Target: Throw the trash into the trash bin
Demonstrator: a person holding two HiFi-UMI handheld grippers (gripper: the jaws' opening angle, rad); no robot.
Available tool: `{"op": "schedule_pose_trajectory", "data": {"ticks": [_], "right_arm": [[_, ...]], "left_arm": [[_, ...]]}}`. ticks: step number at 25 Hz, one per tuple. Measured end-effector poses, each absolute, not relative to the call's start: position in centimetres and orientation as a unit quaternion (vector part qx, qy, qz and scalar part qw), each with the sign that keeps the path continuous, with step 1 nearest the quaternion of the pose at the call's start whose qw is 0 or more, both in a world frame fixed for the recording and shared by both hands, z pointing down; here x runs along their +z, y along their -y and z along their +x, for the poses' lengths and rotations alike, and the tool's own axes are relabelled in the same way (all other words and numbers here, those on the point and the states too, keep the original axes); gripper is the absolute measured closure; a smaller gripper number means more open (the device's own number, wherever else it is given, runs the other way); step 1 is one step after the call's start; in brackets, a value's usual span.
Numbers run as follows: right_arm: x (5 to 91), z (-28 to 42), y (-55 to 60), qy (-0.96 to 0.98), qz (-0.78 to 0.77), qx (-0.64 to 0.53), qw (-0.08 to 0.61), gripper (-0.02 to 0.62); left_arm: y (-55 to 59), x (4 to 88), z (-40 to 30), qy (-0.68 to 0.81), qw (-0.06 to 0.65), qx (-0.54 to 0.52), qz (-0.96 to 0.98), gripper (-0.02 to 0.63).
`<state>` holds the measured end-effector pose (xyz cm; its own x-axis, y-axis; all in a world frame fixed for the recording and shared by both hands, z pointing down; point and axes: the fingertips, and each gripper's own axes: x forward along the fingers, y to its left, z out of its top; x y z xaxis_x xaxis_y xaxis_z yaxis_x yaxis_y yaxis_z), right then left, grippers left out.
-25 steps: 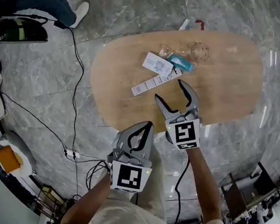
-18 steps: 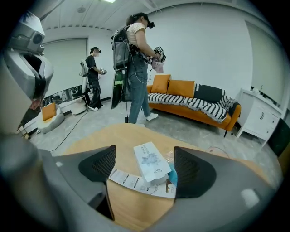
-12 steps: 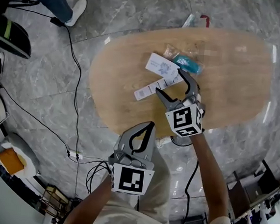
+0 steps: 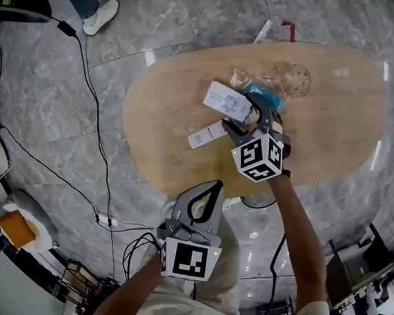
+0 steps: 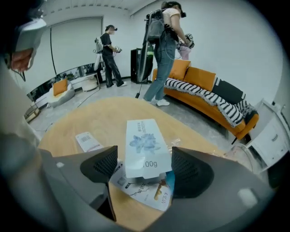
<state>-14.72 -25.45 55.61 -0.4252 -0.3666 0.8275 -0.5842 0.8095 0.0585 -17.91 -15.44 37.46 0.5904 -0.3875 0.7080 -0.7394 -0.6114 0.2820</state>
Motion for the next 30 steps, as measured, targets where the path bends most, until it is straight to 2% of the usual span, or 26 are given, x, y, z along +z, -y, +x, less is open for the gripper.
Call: {"op": "schedule_pose_trajectory", "data": {"ticks": [3, 8, 15, 30], "right_arm": [[56.1, -14.7, 25.0, 0.832, 0.273, 0.107, 0.472, 0.278], [55.3, -14.8, 24.7, 0.836, 0.281, 0.095, 0.461, 0.287], [53.1, -14.1, 24.6, 0.846, 0.316, 0.138, 0.406, 0.295], [48.4, -7.1, 19.0, 0.829, 0.387, 0.17, 0.366, 0.302]], "left_arm": [[15.5, 37.5, -17.8, 0.333, 0.289, 0.308, 0.843, 0.606], [15.7, 37.8, -17.5, 0.331, 0.287, 0.31, 0.843, 0.606], [15.3, 37.6, -16.6, 0.323, 0.274, 0.316, 0.849, 0.606], [10.6, 36.0, -11.1, 0.275, 0.245, 0.32, 0.873, 0.606]]}}
